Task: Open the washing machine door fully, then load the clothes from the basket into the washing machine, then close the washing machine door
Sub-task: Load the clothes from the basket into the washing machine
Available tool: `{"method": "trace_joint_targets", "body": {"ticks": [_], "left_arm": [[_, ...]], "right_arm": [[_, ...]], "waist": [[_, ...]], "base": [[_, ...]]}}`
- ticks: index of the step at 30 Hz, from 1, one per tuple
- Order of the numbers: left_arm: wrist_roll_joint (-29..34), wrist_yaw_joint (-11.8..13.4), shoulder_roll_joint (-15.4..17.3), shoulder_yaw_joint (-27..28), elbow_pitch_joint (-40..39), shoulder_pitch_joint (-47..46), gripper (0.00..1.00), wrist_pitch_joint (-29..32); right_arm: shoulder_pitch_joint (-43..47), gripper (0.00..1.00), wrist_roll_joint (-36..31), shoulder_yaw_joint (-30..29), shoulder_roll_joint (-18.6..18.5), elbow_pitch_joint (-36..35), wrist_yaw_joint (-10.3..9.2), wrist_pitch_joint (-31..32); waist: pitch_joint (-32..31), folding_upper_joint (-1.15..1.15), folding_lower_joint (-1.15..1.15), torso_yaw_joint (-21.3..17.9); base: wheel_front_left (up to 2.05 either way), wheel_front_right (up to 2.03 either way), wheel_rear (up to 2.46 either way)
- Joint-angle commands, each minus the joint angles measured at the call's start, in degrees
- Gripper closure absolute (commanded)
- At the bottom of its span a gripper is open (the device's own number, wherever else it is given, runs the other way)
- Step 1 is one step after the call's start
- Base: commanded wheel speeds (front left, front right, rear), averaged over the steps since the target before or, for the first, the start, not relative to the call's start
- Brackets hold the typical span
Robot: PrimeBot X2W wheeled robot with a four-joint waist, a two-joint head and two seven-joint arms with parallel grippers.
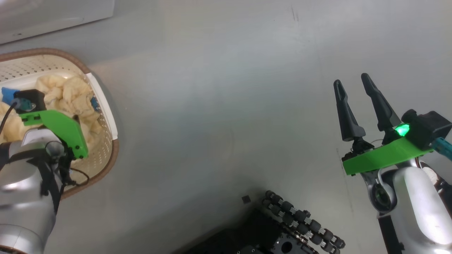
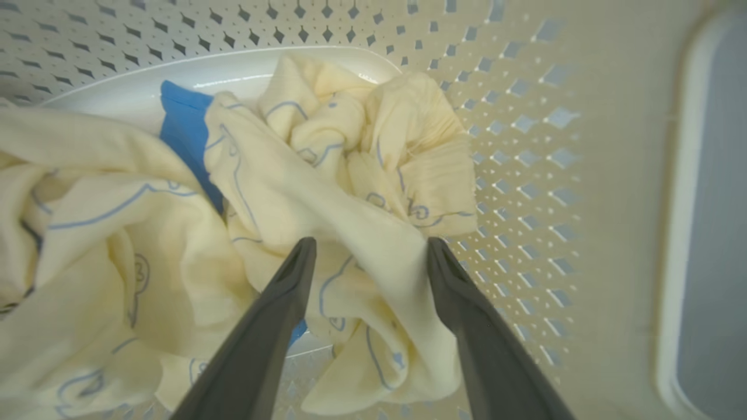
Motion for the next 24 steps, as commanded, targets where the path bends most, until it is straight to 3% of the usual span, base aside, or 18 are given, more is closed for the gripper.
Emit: {"method": "trace_joint_targets", "body": {"ticks": [1,20,21,22,23,24], "left_arm": [[-0.44,0.53,1.07,1.02,0.07,-0.46,0.0,0.24],[-2.5,3.99,0.77,2.12,1.12,-4.91,0.0,2.66],[-2.83,4.01,0.72,2.33,1.13,-4.89,0.42,3.04],[-2.96,3.95,0.7,2.36,1.14,-4.88,0.6,3.29],[-3.01,3.87,0.71,2.31,1.15,-4.91,1.0,3.4],[-3.06,3.83,0.7,2.28,1.16,-4.89,1.0,3.36]], "right_arm": [[1.47,0.0,0.68,0.67,-0.33,-1.72,0.0,-0.56],[3.56,0.0,-0.61,1.38,-0.33,-6.6,0.0,-0.56],[3.62,0.0,-0.72,1.37,-0.33,-6.78,0.0,-0.56],[3.64,0.0,-0.79,1.34,-0.33,-6.9,0.0,-0.56],[3.63,0.0,-0.82,1.29,-0.33,-6.97,0.0,-0.56],[3.57,0.0,-0.8,1.27,-0.33,-7.0,0.0,-0.56]], "waist": [[0.75,0.0,-0.01,0.18],[4.58,0.0,-0.01,2.22],[4.65,0.0,-0.01,2.33],[4.72,0.0,-0.01,2.42],[4.78,0.0,-0.01,2.48],[4.82,0.0,-0.01,2.53]], "base": [[0.0,0.0,0.0],[0.09,0.09,0.09],[0.05,0.05,0.05],[0.03,0.03,0.03],[0.01,0.01,0.01],[0.0,0.0,0.0]]}}
